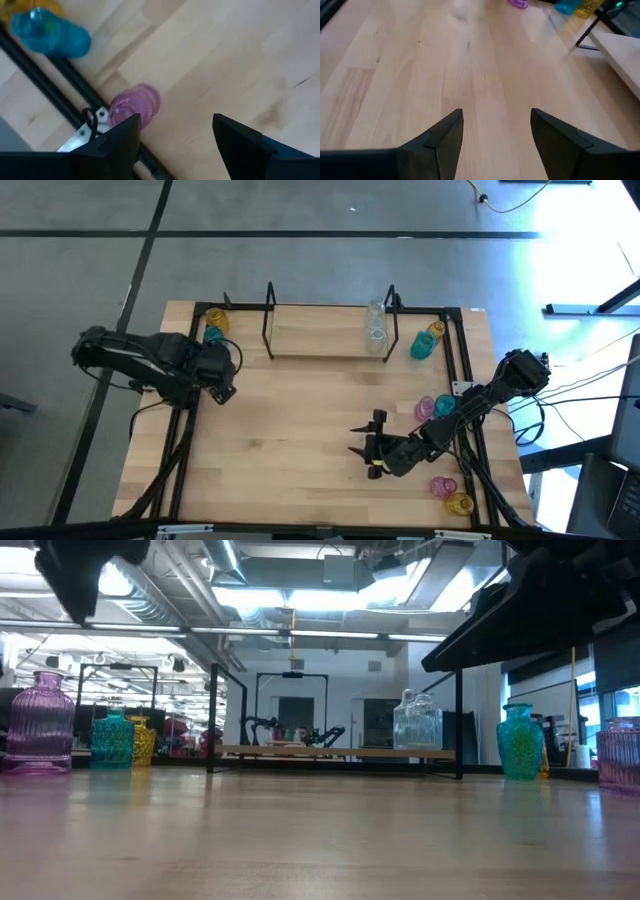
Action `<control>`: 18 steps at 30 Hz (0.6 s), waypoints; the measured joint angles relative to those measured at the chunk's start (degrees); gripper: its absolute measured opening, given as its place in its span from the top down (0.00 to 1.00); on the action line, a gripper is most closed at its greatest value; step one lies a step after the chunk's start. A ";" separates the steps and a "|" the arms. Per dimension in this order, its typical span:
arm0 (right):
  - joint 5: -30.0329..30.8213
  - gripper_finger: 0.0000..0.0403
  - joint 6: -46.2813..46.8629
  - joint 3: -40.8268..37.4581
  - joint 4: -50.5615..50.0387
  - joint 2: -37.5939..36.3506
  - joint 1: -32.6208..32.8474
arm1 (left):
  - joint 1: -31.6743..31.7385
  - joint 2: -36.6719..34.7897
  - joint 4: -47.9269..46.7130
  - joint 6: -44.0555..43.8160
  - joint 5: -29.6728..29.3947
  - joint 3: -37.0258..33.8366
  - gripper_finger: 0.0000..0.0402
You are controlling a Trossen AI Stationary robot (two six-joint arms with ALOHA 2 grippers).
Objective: Sort vases onto shelf
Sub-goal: Put the left pink vase on the shelf
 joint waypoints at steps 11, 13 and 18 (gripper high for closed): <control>0.37 0.45 0.02 0.00 -0.06 0.00 0.00 | 5.29 0.01 0.00 4.26 4.07 -7.33 0.40; 0.37 0.45 0.02 0.00 -0.06 0.02 0.00 | 5.84 0.01 0.44 4.74 4.03 -8.41 0.40; 0.37 0.45 0.02 0.00 -0.12 0.02 0.00 | 6.97 0.04 1.12 5.08 5.02 -12.31 0.40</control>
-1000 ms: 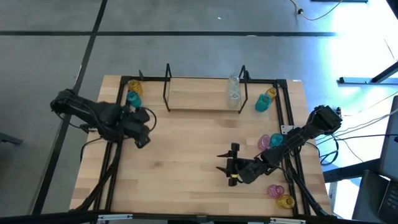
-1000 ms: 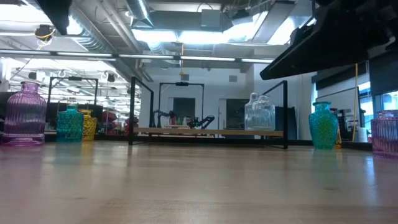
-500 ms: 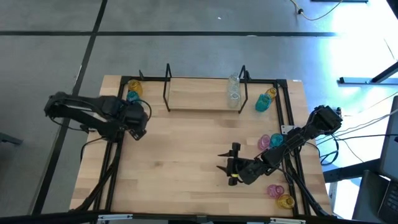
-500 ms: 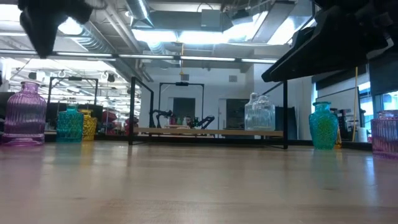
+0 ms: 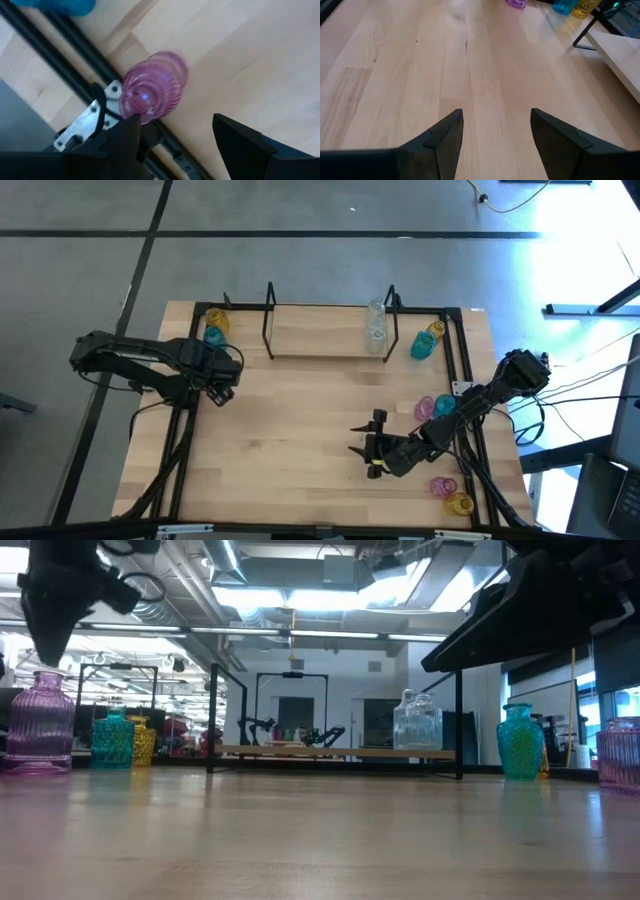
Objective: Sort vases onto shelf
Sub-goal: Put the left pink vase on the shelf
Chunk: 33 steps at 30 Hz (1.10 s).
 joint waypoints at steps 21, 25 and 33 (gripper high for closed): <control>0.44 0.45 0.00 0.00 -0.23 0.00 0.00 | 0.73 0.02 1.91 5.23 -2.41 -1.81 0.50; 0.44 0.45 0.00 0.00 -0.24 0.00 0.00 | 0.73 0.02 2.37 5.67 -3.75 -1.81 0.50; 0.42 0.45 0.00 0.00 -0.24 0.00 0.00 | 0.73 0.02 2.89 5.71 -4.36 -1.81 0.50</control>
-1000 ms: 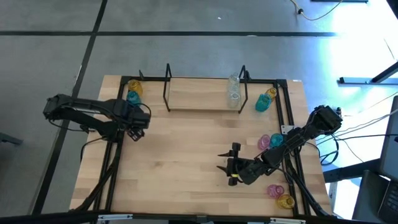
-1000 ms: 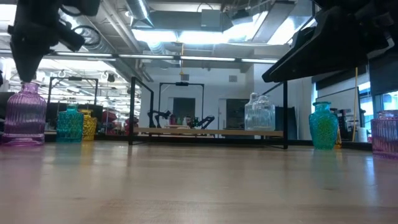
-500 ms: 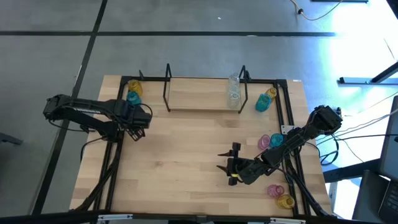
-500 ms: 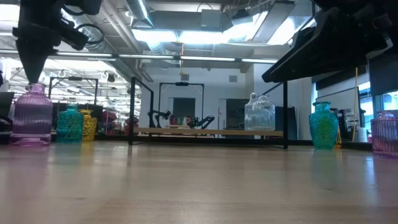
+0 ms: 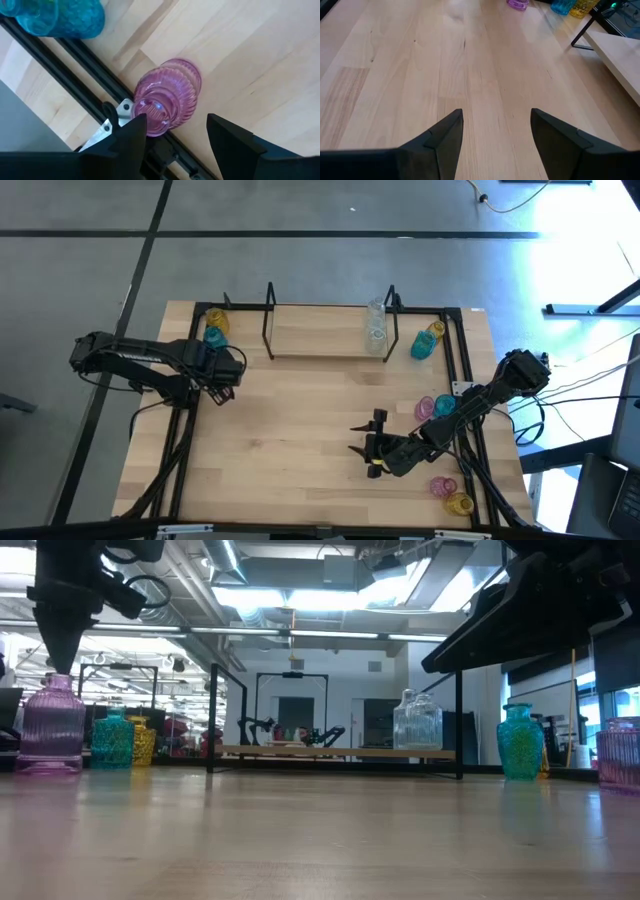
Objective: Sort vases onto shelf
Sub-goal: Put the left pink vase on the shelf
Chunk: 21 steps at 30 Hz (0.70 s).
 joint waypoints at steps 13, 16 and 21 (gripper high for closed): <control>0.11 0.45 0.00 0.00 0.00 0.02 0.00 | 0.04 -0.06 3.03 2.43 0.98 -2.71 0.50; 0.13 0.45 0.00 0.00 0.00 0.02 0.00 | 0.04 0.02 3.39 2.84 0.95 -2.71 0.50; 0.15 0.45 0.00 0.00 -0.07 0.02 0.00 | 0.04 0.00 3.92 2.97 0.91 -2.71 0.50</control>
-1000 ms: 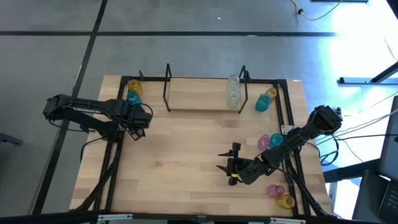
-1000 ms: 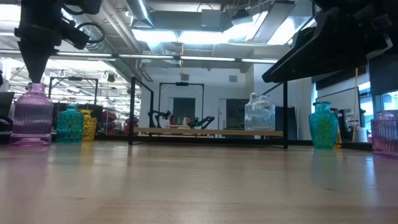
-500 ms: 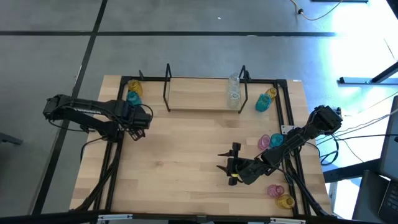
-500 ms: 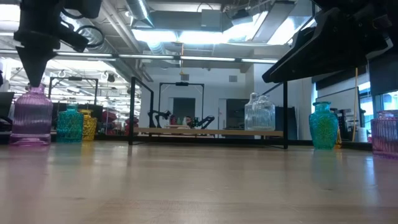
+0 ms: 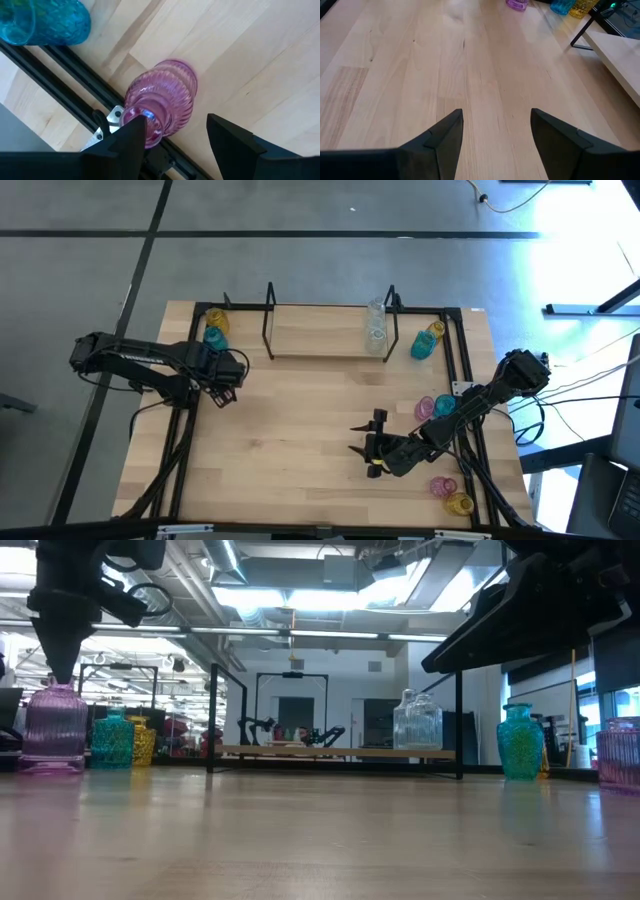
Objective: Sort vases onto shelf
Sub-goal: Put the left pink vase on the shelf
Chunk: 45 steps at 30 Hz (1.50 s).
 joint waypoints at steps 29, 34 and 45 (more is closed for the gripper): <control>0.02 0.45 0.00 0.00 -0.80 0.00 0.00 | 3.03 -0.19 2.38 5.97 -0.81 -1.83 0.91; 0.02 0.45 0.00 0.00 -0.77 0.00 0.00 | 1.18 0.20 3.45 4.75 -1.41 0.07 0.91; -0.59 0.45 -0.13 0.02 -1.17 0.00 0.00 | -5.72 0.38 6.76 2.83 0.84 1.68 0.91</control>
